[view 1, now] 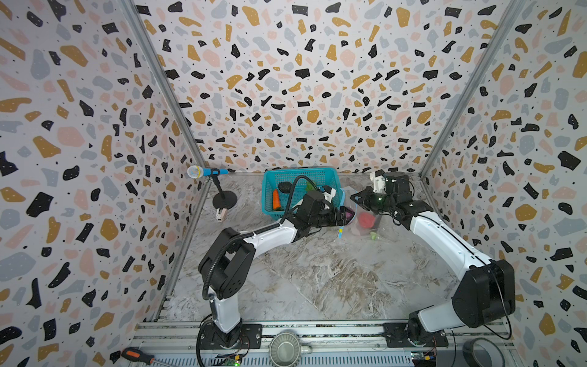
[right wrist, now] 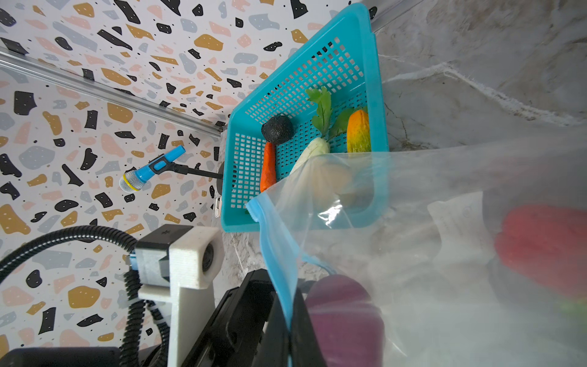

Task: Place the food in the zip-top bag and seal the zipper
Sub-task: 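Open the left gripper to release the onion inside the bag, then raise the open left gripper out of the bag mouth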

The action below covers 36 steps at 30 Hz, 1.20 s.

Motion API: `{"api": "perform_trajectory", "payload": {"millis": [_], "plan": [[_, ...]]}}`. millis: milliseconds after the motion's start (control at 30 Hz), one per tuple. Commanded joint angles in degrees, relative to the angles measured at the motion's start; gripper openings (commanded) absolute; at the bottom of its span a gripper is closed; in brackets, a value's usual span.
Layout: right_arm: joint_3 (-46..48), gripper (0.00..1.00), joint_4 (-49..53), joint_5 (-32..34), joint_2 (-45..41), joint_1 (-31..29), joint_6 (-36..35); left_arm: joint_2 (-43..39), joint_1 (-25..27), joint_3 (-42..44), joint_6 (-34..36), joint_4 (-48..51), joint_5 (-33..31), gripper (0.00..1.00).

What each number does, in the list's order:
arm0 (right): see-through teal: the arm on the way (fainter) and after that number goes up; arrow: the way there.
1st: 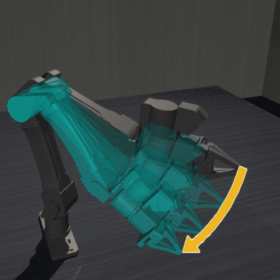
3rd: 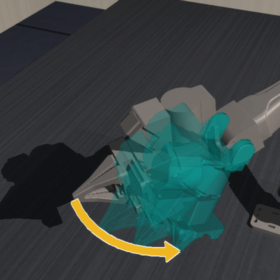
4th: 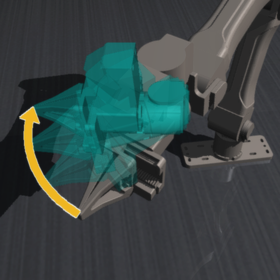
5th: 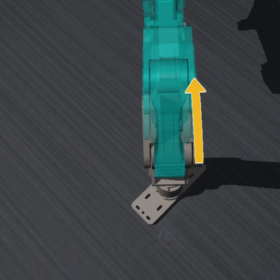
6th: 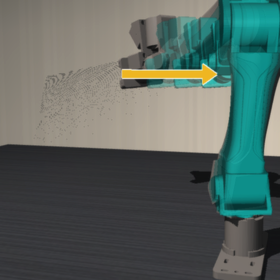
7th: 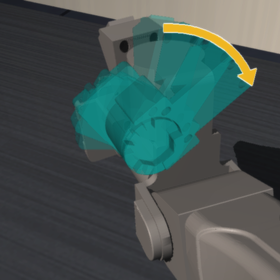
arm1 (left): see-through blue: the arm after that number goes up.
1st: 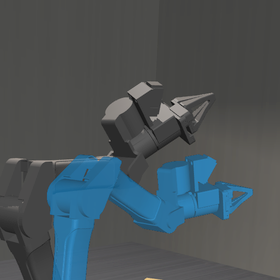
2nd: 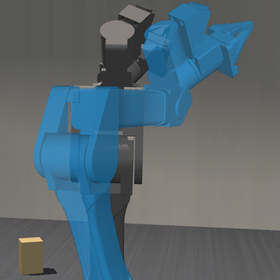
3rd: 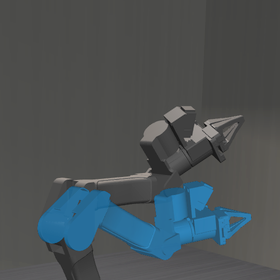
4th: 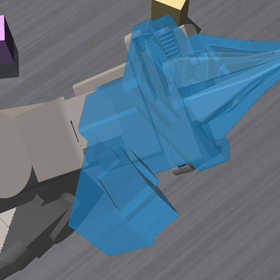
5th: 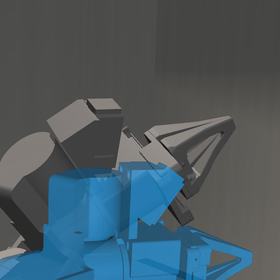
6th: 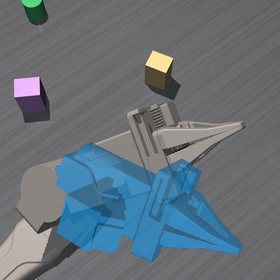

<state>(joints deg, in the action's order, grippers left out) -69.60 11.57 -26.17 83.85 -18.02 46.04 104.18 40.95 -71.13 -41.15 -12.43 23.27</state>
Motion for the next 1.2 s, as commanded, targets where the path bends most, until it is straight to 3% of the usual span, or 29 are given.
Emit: {"api": "perform_trajectory", "payload": {"millis": [0,500,733,867,967,1167], "plan": [[-3.1,0.00,-0.3,-0.2,-0.9,-0.2,-0.4,-2.6,0.4,-1.6,1.5,0.6,-0.5,0.95],[-6.9,0.00,3.3,0.5,-0.8,2.4,-2.4,-6.1,0.4,-1.1,2.4,1.6,-2.3,0.93],[-6.9,0.00,3.3,0.5,-0.7,2.5,-2.4,-8.2,0.4,-1.9,2.8,2.0,-2.4,0.97],[-6.8,0.00,3.4,0.4,-0.6,2.5,-2.4,-10.1,0.4,-1.4,4.4,3.0,-3.8,0.94],[-7.1,0.00,3.8,0.2,-0.6,2.5,-2.7,-11.6,-0.2,0.0,6.5,3.2,-4.2,0.88],[-8.0,0.00,4.1,0.1,-0.4,2.8,-3.2,-12.3,-1.5,2.0,4.9,-1.5,0.0,0.60]]}}
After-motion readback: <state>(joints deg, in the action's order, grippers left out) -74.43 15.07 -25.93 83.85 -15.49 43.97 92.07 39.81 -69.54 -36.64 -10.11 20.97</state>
